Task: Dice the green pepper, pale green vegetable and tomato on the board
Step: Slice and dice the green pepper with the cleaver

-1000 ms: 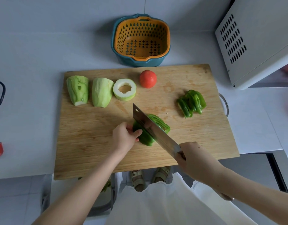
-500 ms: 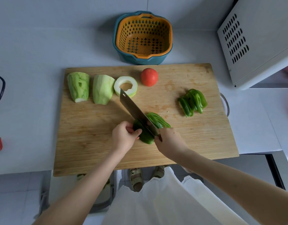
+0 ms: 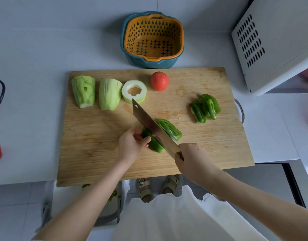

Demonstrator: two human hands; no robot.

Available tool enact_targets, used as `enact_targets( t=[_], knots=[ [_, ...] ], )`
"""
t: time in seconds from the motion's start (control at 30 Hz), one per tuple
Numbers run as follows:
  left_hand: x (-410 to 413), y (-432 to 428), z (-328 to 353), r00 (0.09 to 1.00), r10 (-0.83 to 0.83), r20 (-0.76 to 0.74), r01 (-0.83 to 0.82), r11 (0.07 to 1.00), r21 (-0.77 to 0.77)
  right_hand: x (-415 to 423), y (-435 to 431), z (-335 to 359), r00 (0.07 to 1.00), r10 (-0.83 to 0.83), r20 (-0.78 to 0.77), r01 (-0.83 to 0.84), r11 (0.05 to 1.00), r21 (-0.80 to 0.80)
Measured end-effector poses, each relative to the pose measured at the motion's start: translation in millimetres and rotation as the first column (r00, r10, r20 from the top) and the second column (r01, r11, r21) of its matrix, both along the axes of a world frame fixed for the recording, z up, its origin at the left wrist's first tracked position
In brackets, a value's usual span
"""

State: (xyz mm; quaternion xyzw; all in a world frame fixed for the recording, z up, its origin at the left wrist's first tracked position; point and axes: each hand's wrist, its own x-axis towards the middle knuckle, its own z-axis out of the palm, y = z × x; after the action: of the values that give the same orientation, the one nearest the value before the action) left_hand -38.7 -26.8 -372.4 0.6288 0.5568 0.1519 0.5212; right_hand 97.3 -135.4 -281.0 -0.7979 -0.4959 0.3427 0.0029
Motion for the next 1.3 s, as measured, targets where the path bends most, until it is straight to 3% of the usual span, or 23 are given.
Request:
enact_targets(
  t=[0.37, 0.73, 0.97, 1.3],
  knots=[
    [0, 1, -1, 0.999, 0.021, 0.027, -0.020, 0.999, -0.040, 7, -17, 20, 0.998, 0.044, 0.037, -0.037, 0.983, -0.178],
    [0, -1, -6, 0.999, 0.013, -0.044, -0.012, 1.000, 0.021, -19, 31, -39, 0.999, -0.044, -0.006, 0.044, 0.999, 0.021],
    [-4, -3, -5, 0.998, -0.028, -0.064, 0.034, 0.994, 0.106, -8, 25, -25, 0.993, -0.097, -0.073, 0.105, 0.988, 0.110],
    [-5, -4, -6, 0.995, -0.031, -0.099, 0.043, 0.991, 0.123, -12, 3, -11, 0.997, -0.063, -0.037, 0.067, 0.993, 0.100]
  ],
)
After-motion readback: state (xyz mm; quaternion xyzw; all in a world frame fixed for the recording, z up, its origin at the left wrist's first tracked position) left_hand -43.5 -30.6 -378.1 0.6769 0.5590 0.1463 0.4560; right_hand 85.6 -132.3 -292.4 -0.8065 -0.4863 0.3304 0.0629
